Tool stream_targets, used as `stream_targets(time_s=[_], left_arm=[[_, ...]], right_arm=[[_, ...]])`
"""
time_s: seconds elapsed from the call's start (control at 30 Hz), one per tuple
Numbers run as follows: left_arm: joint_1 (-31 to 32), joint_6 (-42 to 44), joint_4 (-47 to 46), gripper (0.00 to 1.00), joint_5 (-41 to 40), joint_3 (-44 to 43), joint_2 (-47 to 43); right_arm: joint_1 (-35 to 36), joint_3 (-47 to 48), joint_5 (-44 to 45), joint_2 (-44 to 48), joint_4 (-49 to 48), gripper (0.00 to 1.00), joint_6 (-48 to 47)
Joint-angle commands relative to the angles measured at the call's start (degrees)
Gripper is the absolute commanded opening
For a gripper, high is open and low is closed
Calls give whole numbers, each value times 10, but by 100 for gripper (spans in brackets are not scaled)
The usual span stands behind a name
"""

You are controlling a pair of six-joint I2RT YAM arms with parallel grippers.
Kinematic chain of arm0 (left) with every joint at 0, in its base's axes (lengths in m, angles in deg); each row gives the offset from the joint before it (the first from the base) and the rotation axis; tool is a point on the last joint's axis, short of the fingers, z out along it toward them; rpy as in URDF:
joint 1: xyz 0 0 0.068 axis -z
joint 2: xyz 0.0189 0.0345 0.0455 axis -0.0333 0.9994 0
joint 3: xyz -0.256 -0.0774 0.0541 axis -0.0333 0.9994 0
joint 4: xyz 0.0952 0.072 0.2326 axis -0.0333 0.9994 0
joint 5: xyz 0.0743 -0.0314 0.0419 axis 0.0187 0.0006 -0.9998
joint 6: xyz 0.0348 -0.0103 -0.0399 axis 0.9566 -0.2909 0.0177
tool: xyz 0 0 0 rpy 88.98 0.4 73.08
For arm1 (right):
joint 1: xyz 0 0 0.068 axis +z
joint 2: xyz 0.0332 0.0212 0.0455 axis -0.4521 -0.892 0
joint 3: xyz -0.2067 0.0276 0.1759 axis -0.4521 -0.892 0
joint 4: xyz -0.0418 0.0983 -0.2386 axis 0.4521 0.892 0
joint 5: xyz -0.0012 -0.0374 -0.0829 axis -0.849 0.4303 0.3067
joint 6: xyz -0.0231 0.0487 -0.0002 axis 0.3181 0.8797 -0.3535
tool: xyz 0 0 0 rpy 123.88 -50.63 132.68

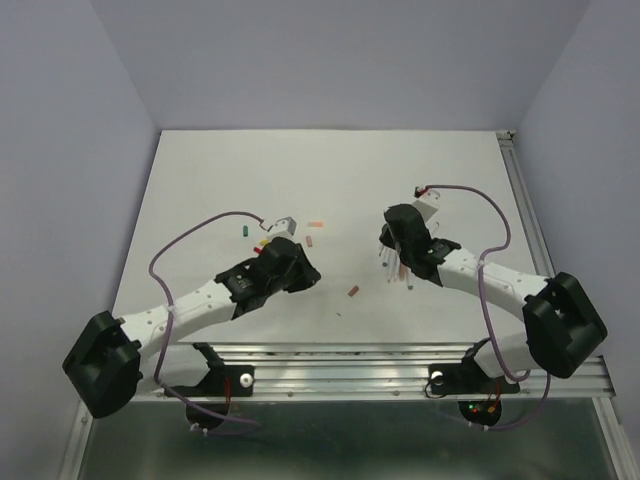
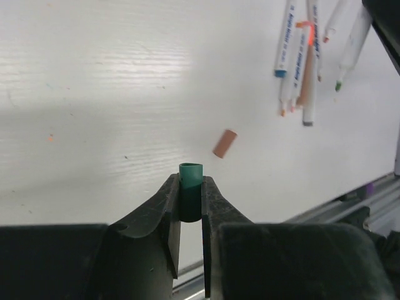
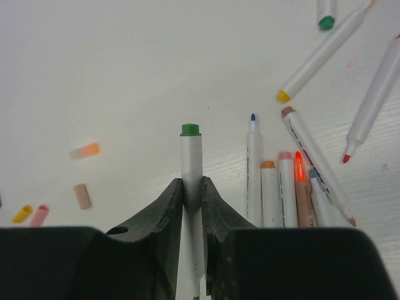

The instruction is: Open the pen caps

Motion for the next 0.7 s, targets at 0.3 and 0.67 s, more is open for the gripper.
stream_targets(time_s=[0.3,0.67], left_arm=[[-85,53,37,0,-41,-66,136],[-111,70,43,0,-42,-102,198]], right_arm=[[-2,-18,-84,-85,-24,1,-64],[-2,20,-30,-140,27,10,-44]])
